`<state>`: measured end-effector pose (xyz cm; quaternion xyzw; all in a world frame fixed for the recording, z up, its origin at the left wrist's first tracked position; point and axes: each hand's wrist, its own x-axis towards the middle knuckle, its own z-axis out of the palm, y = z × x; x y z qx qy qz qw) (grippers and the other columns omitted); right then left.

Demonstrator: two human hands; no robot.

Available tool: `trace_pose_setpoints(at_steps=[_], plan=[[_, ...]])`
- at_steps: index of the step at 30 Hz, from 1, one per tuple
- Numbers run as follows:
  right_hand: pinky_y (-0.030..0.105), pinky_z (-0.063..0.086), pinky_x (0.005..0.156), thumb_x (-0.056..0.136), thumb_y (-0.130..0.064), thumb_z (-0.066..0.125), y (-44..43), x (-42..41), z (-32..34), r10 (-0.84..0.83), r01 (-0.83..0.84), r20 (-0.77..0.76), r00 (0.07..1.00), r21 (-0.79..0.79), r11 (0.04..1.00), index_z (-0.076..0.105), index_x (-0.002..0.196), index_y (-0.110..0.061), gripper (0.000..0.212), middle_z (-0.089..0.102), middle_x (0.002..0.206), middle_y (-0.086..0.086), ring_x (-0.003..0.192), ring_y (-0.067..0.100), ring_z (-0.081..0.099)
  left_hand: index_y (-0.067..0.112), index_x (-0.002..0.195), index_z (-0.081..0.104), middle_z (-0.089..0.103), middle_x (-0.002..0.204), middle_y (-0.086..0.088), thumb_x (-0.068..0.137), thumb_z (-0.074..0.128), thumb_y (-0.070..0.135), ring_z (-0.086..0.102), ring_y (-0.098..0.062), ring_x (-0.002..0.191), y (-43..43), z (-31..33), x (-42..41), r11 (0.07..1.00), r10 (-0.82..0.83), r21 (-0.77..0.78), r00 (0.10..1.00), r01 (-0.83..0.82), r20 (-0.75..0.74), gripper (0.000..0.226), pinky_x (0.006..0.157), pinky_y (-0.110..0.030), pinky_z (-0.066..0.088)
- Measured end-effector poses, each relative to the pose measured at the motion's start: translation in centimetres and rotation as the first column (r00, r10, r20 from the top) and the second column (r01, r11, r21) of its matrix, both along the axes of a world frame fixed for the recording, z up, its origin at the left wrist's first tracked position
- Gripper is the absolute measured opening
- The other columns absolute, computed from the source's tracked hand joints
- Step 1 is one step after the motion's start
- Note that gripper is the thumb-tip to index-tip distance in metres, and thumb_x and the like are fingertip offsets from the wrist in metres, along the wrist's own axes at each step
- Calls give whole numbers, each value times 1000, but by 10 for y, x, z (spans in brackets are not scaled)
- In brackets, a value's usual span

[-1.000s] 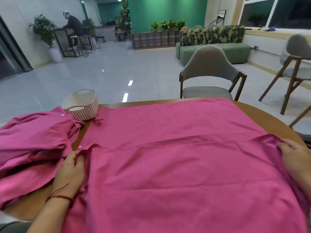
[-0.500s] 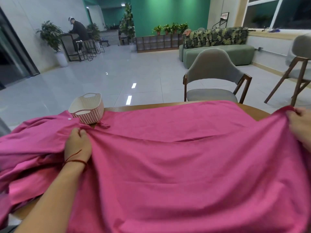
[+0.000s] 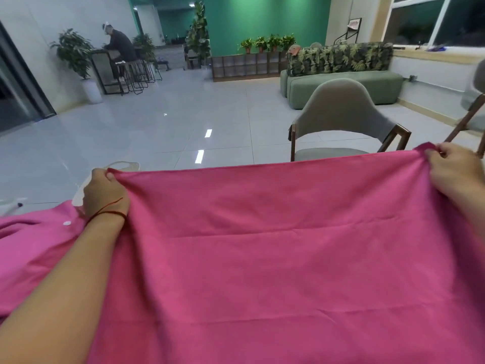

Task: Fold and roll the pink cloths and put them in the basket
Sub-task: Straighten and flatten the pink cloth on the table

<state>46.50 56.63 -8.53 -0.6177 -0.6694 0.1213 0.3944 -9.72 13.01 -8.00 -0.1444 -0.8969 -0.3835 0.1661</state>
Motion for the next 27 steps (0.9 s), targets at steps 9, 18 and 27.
trace_pose_setpoints(at_steps=[9,18,27], plan=[[51,50,88,103,-49,45,31,-70,-79,75,-30,259,963,-172,985,71,119,-21,42,71,123,20,109,47,64,4,115,47,63,102,-34,101,37,1,64,-53,91,60,-81,-4,912,-257,-352,963,211,-87,18,76,-57,48],[55,58,86,103,-66,38,54,-31,-115,14,-9,339,941,-19,1000,69,113,-28,49,75,111,8,100,41,66,7,109,57,65,98,-33,101,48,6,63,-49,90,65,-113,-31,924,-264,-281,964,260,23,12,78,-48,47],[57,58,87,102,-61,39,45,7,-123,-60,67,321,945,-10,998,68,110,-27,45,75,107,10,98,41,67,5,107,62,68,99,-30,105,52,20,64,-47,94,71,-111,-42,943,-283,-170,958,286,40,18,82,-47,48]])
